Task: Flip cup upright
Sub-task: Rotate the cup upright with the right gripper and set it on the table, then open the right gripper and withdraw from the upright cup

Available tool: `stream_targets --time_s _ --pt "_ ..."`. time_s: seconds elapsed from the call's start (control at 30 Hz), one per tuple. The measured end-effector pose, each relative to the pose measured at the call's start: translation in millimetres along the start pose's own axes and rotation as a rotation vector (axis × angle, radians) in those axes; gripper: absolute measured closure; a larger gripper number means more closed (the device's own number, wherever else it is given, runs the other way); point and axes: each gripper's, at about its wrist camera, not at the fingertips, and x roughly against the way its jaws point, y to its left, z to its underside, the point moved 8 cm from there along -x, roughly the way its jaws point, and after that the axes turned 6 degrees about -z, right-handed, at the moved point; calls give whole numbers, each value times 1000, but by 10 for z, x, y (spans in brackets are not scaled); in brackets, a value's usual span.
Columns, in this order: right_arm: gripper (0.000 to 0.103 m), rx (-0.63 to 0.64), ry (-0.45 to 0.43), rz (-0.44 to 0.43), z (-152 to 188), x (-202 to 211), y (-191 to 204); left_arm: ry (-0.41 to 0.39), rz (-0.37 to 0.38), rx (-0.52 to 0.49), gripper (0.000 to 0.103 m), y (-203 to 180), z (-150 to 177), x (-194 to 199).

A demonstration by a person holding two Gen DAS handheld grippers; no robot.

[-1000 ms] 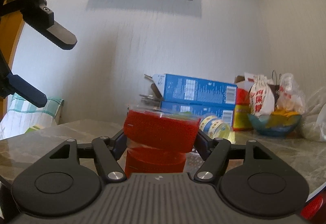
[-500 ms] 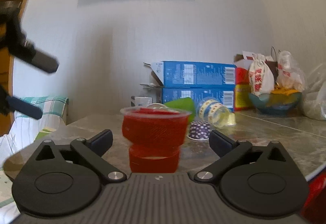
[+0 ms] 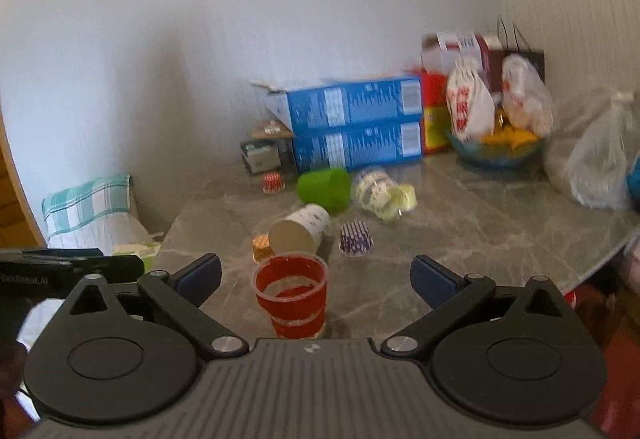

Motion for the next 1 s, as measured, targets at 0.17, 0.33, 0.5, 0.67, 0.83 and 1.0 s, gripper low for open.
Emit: stream_targets --time_s 0.17,0.33,0.5,0.67,0.83,1.0 --pt "1 -22 48 9 -5 -12 -122 14 -58 -20 2 -84 -24 -84" --pt "1 -38 75 8 14 -82 -211 30 -57 -27 2 -134 -83 -148" --pt "1 -43 89 6 -1 -107 -263 39 -74 -14 2 -140 -100 -168" --pt "1 -53 88 -19 -7 -125 -257 33 -93 -20 2 -151 -93 -150" --pt "1 -22 105 -25 15 -143 -192 43 -110 -33 2 -162 -65 -150" --pt "1 -15 106 -27 20 -129 -179 46 -107 -42 2 -192 -38 -123"
